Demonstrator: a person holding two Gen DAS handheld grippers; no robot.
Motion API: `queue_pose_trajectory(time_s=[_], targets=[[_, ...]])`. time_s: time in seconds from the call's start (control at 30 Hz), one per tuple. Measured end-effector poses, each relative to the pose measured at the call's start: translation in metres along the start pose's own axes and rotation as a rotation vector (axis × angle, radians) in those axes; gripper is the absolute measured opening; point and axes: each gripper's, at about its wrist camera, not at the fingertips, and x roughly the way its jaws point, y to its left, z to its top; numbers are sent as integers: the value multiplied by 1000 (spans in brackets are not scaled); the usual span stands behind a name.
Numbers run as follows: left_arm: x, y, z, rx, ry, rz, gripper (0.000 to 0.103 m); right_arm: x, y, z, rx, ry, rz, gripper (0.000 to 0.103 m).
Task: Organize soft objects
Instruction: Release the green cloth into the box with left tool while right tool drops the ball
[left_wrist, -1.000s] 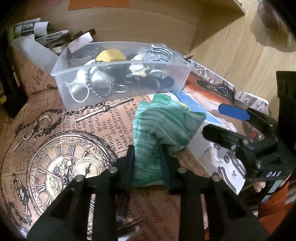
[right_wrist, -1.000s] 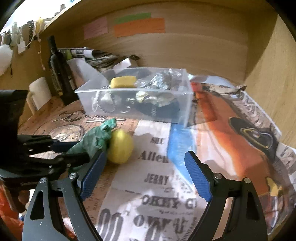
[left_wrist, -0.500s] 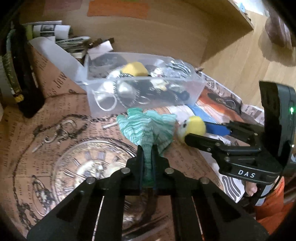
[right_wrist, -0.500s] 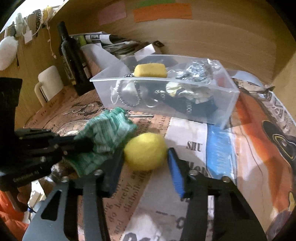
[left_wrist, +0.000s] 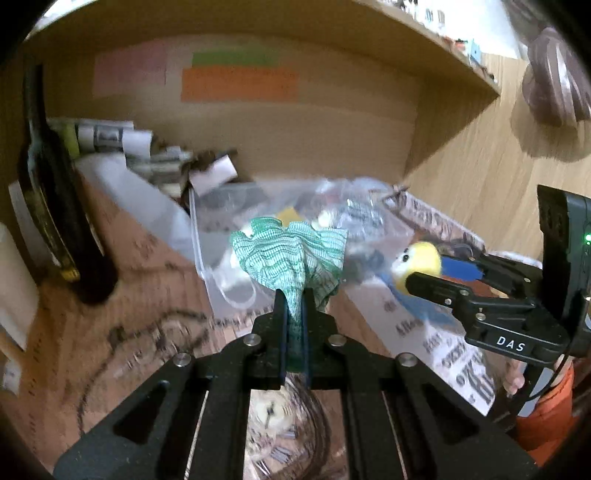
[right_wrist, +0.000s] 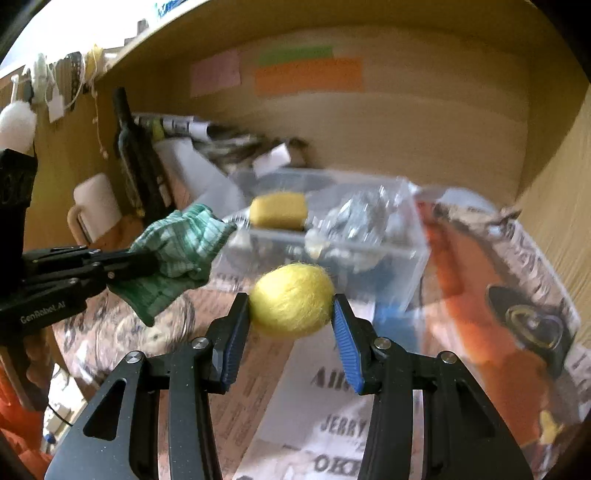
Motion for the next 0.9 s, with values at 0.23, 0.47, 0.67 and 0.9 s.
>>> queue_pose_trajectory(time_s=[0.23,0.47,0.67,0.9], targets=[[7,10,27,7,-58,54,5,-3,-9,24,-1,-77,-17,41],[29,21,44,22,-52,75,5,12,-8,45,-27,-99,-12,42],[59,34,45,5,-3,73,5,40,-8,53,-31,-60,-2,41],[83,42,38,-18,52,69,6,72,-6,52,-26,7,-8,42]])
